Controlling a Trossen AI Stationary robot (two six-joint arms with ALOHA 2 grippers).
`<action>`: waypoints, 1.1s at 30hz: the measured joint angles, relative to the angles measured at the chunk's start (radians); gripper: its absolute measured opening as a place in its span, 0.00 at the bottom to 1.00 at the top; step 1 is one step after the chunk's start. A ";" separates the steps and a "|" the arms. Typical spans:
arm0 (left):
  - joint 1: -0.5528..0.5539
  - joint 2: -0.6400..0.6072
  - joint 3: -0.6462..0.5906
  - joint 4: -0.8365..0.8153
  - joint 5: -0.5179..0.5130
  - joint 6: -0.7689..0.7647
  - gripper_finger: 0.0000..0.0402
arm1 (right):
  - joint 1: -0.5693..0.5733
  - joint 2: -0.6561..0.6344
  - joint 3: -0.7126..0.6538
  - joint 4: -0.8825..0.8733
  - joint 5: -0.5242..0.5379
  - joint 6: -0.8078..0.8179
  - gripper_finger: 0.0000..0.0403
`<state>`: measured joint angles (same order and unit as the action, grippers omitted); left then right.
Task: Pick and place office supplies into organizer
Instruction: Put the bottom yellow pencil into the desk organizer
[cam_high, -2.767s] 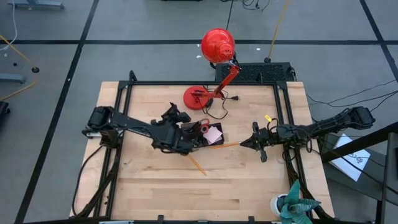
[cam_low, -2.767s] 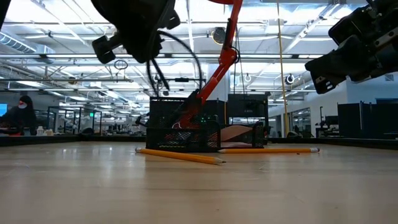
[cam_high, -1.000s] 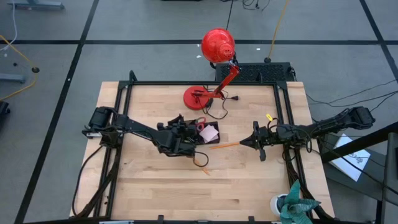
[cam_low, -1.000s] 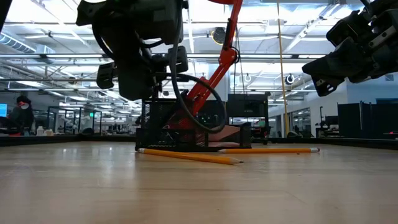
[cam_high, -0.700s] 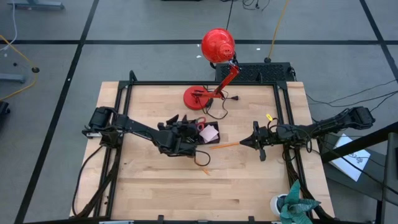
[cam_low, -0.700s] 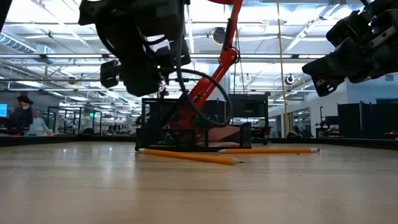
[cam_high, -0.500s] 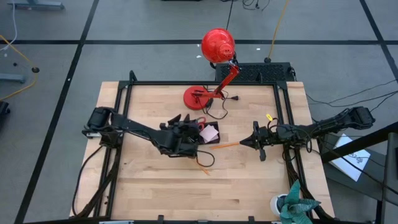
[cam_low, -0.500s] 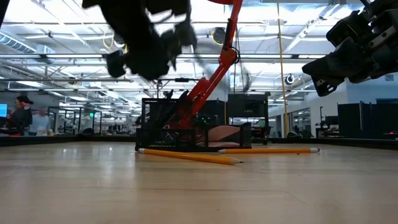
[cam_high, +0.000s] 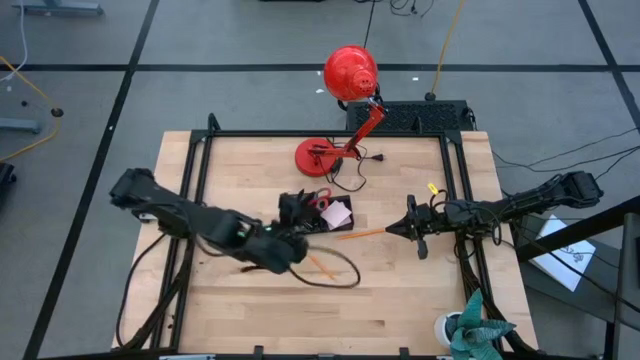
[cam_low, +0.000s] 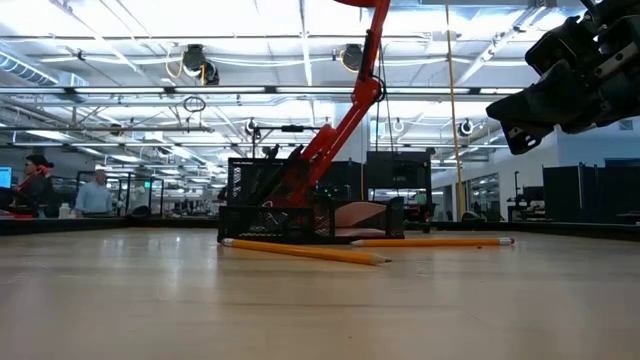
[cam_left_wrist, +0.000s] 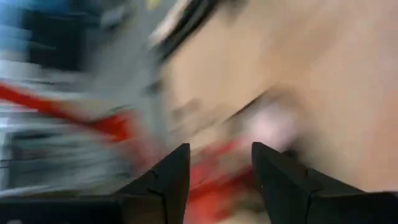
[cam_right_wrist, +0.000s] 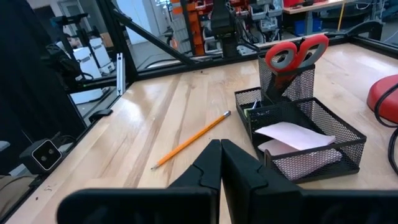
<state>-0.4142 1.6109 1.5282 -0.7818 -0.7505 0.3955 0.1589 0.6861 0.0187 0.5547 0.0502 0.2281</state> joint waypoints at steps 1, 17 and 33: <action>-0.002 -0.019 -0.001 0.037 0.120 -0.098 0.43 | 0.000 0.000 0.000 0.000 0.000 0.001 0.01; -0.139 -0.027 -0.501 1.246 0.422 -0.232 0.24 | 0.000 0.006 0.000 -0.006 -0.002 0.014 0.01; -0.106 0.191 -0.786 1.623 0.397 -0.529 0.23 | 0.000 0.012 0.000 -0.003 0.001 0.002 0.01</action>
<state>-0.5203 1.8021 0.7427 0.8413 -0.3534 -0.1339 0.1589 0.6983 0.0185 0.5513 0.0509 0.2300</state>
